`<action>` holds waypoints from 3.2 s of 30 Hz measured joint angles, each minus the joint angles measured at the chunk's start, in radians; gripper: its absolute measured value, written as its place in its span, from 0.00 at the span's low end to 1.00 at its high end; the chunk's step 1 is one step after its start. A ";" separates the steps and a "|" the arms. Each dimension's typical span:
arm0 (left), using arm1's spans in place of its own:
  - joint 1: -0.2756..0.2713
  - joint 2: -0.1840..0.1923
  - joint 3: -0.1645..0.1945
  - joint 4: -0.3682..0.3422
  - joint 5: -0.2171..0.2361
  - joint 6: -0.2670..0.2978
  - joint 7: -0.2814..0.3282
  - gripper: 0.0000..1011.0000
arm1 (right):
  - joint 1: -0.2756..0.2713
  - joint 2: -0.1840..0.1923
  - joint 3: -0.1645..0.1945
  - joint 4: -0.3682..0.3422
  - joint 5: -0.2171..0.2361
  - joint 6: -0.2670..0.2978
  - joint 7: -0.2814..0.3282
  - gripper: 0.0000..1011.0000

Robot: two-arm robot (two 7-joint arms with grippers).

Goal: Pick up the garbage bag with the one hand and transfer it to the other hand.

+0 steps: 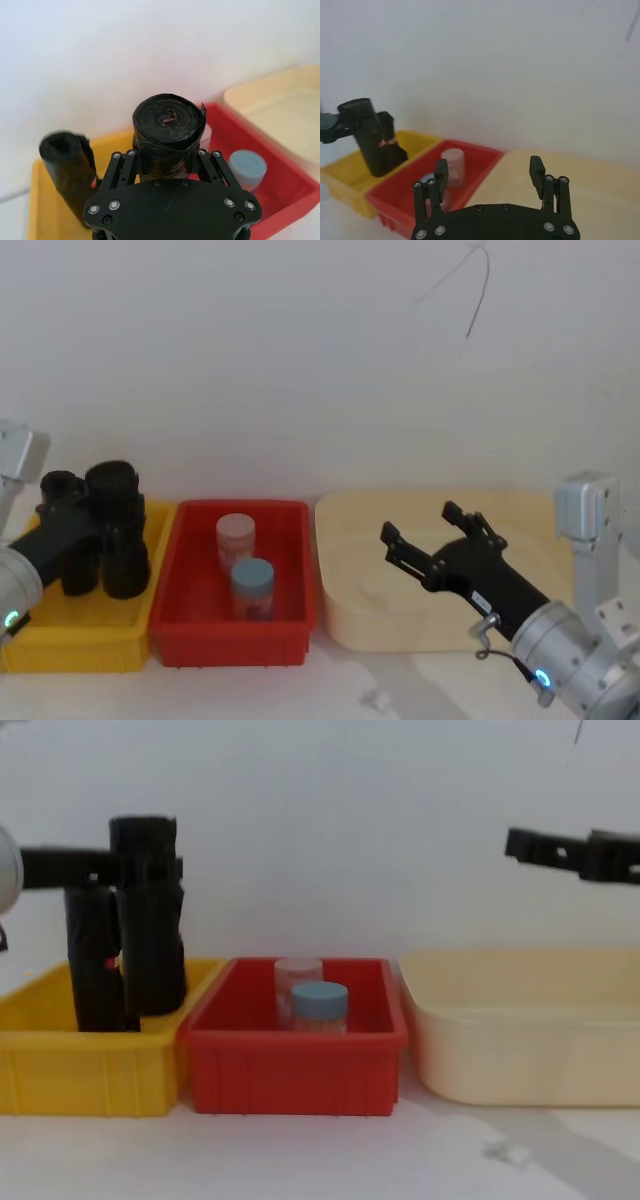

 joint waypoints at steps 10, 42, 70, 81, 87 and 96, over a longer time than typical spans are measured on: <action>-0.048 0.021 -0.004 -0.062 -0.044 0.047 -0.061 0.46 | 0.069 0.031 -0.018 -0.001 0.045 0.046 0.085 0.99; -0.135 -0.012 0.059 -0.111 -0.192 0.178 -0.196 0.46 | 0.178 0.078 -0.144 0.069 0.049 0.014 0.250 0.99; -0.170 -0.016 0.116 -0.055 -0.245 0.193 -0.264 0.46 | 0.237 0.071 -0.195 0.140 0.098 0.041 0.289 0.99; -0.191 -0.020 0.136 -0.023 -0.257 0.196 -0.281 0.46 | 0.260 0.074 -0.213 0.177 0.114 0.049 0.312 0.99; -0.203 -0.024 0.144 -0.008 -0.265 0.198 -0.286 0.46 | 0.271 0.076 -0.227 0.194 0.121 0.053 0.327 0.99; -0.220 -0.030 0.150 0.013 -0.285 0.208 -0.296 0.46 | 0.290 0.075 -0.251 0.221 0.128 0.056 0.348 0.99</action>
